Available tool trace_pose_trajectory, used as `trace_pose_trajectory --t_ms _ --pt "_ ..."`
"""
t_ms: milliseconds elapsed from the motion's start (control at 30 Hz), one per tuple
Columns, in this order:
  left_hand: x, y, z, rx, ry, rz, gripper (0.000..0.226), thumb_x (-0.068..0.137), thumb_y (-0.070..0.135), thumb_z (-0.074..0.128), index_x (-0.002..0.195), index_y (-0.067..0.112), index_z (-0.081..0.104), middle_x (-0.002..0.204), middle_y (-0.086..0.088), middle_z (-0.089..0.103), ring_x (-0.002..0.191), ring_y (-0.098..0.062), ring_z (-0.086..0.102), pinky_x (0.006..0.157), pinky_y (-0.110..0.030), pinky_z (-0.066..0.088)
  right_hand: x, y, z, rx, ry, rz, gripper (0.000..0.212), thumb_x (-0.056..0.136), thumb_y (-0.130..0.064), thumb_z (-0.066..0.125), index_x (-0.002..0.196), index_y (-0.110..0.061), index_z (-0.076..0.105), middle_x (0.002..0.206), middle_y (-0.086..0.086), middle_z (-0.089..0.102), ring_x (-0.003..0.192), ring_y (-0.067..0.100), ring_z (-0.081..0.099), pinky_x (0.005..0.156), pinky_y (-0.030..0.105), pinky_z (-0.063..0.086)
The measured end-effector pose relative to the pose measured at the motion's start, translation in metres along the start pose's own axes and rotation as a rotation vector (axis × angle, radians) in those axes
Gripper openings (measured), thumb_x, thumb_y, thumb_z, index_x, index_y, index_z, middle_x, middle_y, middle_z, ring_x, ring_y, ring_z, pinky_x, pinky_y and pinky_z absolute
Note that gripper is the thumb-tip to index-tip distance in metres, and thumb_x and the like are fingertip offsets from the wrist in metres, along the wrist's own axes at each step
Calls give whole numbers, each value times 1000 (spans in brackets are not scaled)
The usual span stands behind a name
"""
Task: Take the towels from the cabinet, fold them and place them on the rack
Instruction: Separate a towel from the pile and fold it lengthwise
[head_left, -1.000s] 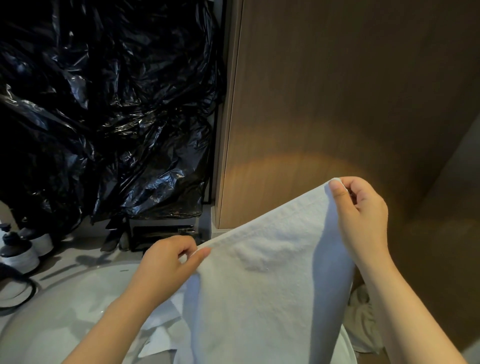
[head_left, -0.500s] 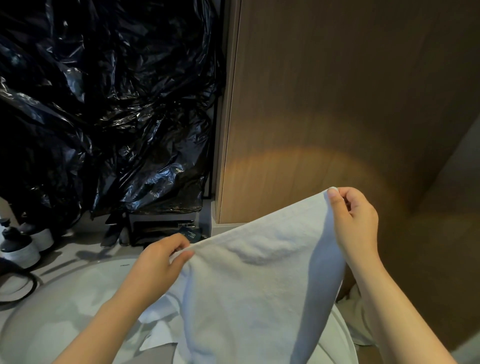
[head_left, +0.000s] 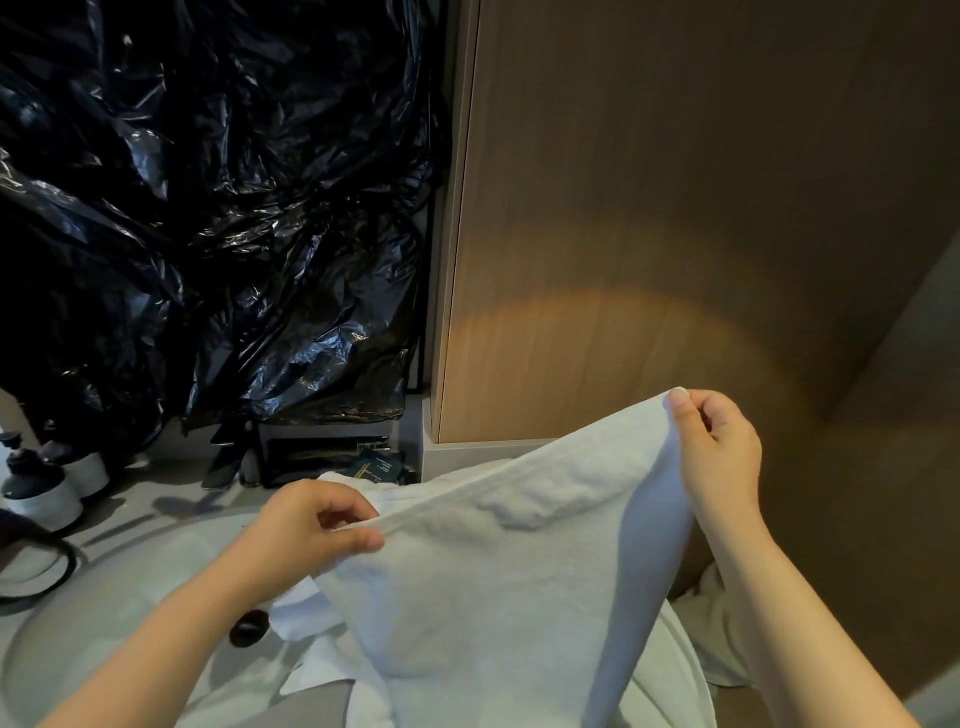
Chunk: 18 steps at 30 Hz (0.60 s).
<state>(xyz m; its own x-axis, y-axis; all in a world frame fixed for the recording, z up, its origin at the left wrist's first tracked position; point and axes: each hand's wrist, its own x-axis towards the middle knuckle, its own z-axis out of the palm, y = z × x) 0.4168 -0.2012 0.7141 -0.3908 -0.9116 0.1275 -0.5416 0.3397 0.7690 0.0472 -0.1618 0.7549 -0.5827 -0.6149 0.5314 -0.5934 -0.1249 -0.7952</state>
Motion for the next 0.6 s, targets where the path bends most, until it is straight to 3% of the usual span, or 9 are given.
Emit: trace_pose_trajectory --t_ms 167,267,333,433,600 --pt "-4 2 -5 57 -55 31 28 69 6 82 72 29 67 73 0 65 60 -3 52 57 -14 42 2 -4 3 36 2 17 24 100 -35 51 93 -16 64 82 -9 60 79 8 57 67 20 42" --pt "-8 1 -5 -38 0 6 31 67 8 85 82 22 62 75 -5 63 62 -5 51 62 -20 46 6 -6 0 29 16 12 26 100 -36 50 94 -15 64 82 -8 60 79 8 57 67 19 41" --pt "-8 -1 -6 -112 32 -29 26 69 11 86 83 18 65 67 -2 62 56 -5 50 57 -20 46 10 -7 -4 26 29 14 27 100 -37 50 95 -15 64 82 -8 60 79 9 57 66 20 41" --pt "-6 -5 -9 -22 69 -4 12 75 21 82 73 20 70 56 3 54 51 -4 47 52 -13 40 12 -7 -8 18 36 6 26 100 -38 50 95 -16 64 82 -10 60 79 8 57 66 20 41" --pt "-1 -12 -9 120 110 -1 10 88 25 69 79 22 66 72 -4 65 70 -20 59 64 -28 45 9 -8 -6 11 33 23 26 100 -37 50 98 -16 64 84 -11 60 80 7 57 66 19 41"
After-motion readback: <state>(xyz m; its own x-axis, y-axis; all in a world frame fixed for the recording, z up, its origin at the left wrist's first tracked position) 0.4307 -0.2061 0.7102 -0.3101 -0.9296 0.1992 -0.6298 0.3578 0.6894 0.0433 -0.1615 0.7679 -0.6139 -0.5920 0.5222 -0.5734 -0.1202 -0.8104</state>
